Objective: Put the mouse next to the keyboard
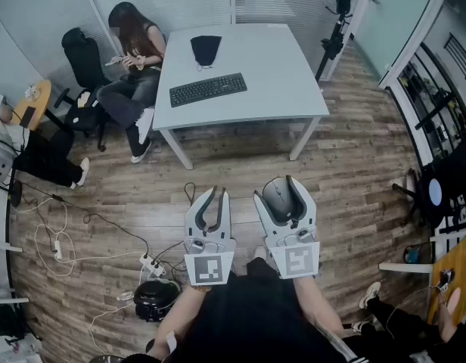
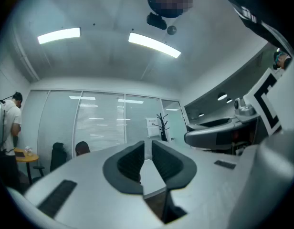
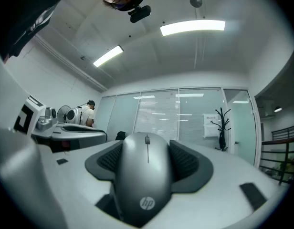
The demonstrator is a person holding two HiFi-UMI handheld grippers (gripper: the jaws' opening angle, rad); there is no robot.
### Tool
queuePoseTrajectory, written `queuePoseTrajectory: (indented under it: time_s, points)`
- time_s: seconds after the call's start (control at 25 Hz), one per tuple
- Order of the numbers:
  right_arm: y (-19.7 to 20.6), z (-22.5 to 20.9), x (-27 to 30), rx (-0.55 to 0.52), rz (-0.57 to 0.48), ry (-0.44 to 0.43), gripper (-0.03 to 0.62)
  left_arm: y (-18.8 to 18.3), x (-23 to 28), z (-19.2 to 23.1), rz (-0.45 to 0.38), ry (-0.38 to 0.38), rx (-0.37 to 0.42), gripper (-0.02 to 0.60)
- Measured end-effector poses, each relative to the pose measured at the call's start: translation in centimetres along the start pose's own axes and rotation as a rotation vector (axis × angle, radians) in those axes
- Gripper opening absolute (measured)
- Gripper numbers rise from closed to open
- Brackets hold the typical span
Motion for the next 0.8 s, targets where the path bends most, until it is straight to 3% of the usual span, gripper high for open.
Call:
queuePoseTrajectory:
  time_s: [0.44, 0.8]
  points:
    - [1.8, -5.4, 1.3, 0.004, -0.045, -0.027, 0.293, 1.4, 4.3, -3.5, -0.007, -0.095, -0.011, 0.055]
    - [4.5, -7.9, 3.1, 0.037, 0.002, 0.008, 0.293, 2.6, 7.1, -4.4, -0.004, -0.145, -0.035, 0.055]
Point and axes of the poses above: the fingertips, and each gripper's own axes: x forward along the fingers, z to its left, y out of its underside, the point moved 3 cm from there along -x, backward along the fingers, and after that the axes turned 13 degrees about -x, right-handed, at the moved point
